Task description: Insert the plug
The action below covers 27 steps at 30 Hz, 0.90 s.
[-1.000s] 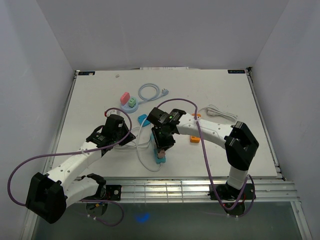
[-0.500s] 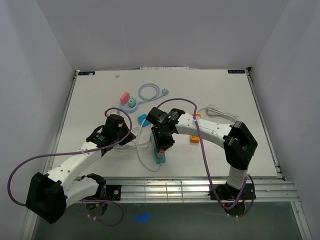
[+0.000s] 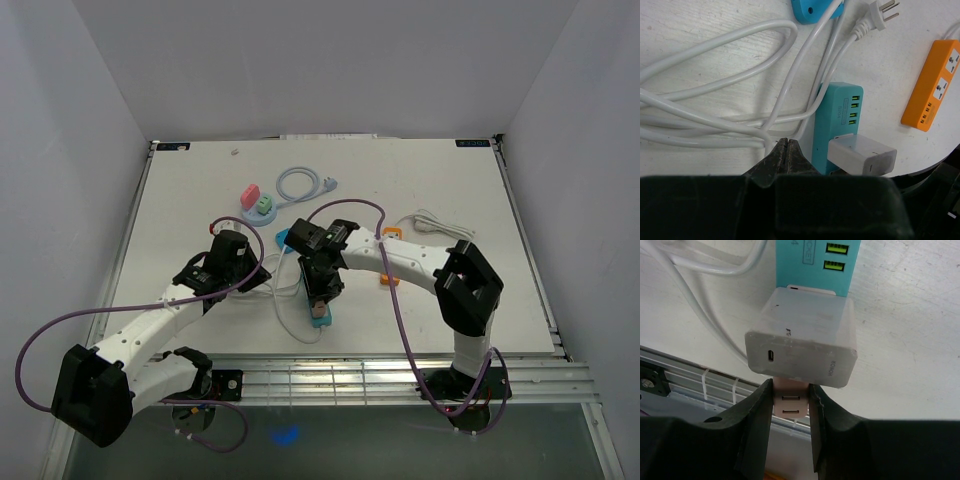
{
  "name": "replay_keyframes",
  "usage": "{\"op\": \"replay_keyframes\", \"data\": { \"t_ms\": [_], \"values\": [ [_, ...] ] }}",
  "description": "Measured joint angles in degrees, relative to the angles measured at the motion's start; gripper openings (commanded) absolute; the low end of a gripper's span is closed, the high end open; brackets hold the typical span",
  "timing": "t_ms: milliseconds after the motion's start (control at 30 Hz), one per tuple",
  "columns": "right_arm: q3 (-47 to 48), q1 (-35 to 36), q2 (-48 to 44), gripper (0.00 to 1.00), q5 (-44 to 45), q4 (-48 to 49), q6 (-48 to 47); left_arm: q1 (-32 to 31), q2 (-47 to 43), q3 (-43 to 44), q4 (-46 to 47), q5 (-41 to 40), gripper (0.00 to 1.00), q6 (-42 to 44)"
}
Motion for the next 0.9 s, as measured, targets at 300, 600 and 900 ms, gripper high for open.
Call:
{"op": "replay_keyframes", "data": {
  "t_ms": [300, 600, 900],
  "values": [
    [1.7, 2.9, 1.0, 0.08, 5.4, -1.9, 2.0, 0.0, -0.2, -0.1, 0.0, 0.0, 0.0, 0.0],
    [6.4, 5.2, 4.4, 0.08, 10.0, -5.7, 2.9, 0.0, -0.4, -0.1, 0.0, 0.0, 0.0, 0.2],
    [5.2, 5.6, 4.2, 0.08, 11.2, -4.0, 3.2, 0.0, -0.4, -0.1, -0.9, -0.3, 0.0, 0.4]
  ]
}}
